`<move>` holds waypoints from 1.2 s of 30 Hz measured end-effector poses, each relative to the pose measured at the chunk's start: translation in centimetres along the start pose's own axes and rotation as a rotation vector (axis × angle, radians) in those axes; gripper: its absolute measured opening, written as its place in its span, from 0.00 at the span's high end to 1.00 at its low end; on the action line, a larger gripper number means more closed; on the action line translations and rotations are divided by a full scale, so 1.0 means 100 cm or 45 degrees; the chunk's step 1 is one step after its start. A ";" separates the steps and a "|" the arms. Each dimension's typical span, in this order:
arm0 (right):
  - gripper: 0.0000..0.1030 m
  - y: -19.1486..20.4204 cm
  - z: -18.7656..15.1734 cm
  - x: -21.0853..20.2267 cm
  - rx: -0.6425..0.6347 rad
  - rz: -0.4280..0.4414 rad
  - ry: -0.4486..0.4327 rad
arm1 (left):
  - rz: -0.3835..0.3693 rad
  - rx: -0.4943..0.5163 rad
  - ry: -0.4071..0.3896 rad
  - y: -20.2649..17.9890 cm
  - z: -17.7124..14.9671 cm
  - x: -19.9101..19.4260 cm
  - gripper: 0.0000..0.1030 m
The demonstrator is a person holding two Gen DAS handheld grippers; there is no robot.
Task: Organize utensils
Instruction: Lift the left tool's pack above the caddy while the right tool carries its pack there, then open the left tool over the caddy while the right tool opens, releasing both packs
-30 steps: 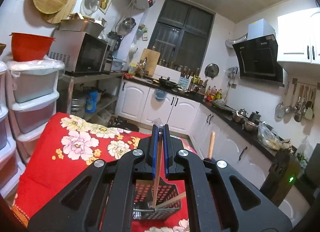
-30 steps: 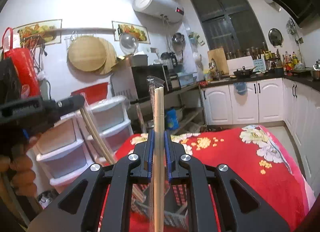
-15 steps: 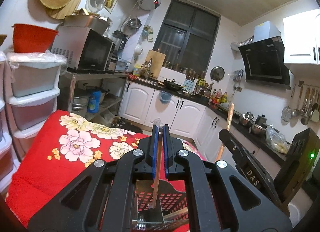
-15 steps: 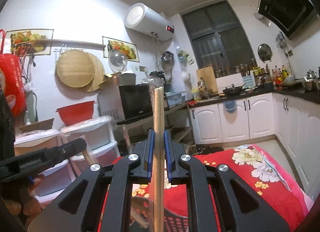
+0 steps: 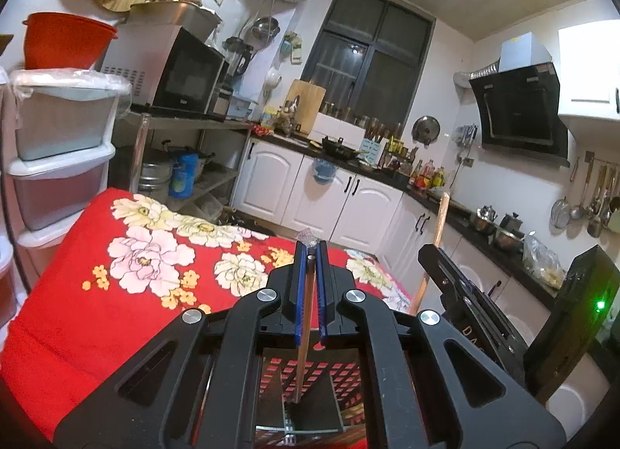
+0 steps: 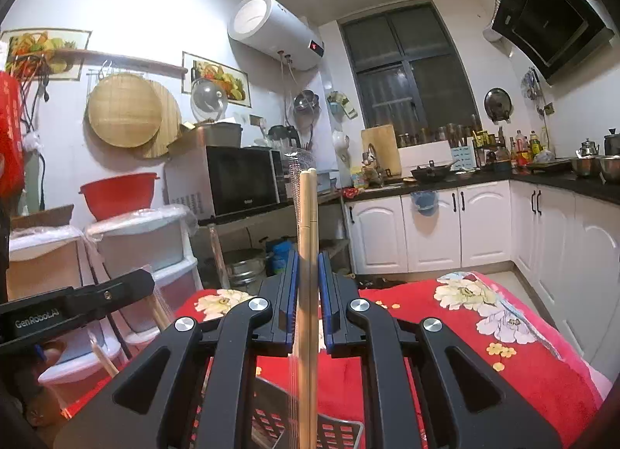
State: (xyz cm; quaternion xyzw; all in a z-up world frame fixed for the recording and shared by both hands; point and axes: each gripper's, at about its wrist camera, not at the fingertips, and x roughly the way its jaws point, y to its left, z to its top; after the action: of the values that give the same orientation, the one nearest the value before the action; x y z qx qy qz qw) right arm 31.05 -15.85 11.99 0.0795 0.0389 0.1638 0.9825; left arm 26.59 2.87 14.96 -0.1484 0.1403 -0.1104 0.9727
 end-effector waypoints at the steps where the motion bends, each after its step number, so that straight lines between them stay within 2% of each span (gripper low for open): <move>1: 0.90 0.001 -0.003 0.001 -0.003 0.000 0.003 | 0.003 0.004 0.009 0.000 -0.002 0.003 0.99; 13: 0.90 0.007 -0.031 0.007 -0.028 -0.002 0.053 | -0.030 0.046 0.121 -0.006 -0.020 0.019 0.99; 22: 0.90 0.006 -0.030 0.000 -0.017 0.035 0.140 | -0.043 0.026 0.165 -0.003 -0.019 0.023 0.99; 31: 0.89 0.008 -0.028 -0.018 -0.023 0.070 0.176 | -0.069 0.001 0.197 0.000 -0.017 0.020 0.99; 36: 0.89 0.010 -0.028 -0.020 -0.039 0.068 0.206 | -0.073 -0.008 0.214 0.003 -0.016 0.019 0.91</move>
State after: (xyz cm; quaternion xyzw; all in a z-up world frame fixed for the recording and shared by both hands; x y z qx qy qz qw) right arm 28.54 -15.23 9.54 0.0520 0.1136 0.1966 0.9725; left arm 27.96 2.23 12.99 -0.1458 0.2175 -0.1498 0.9534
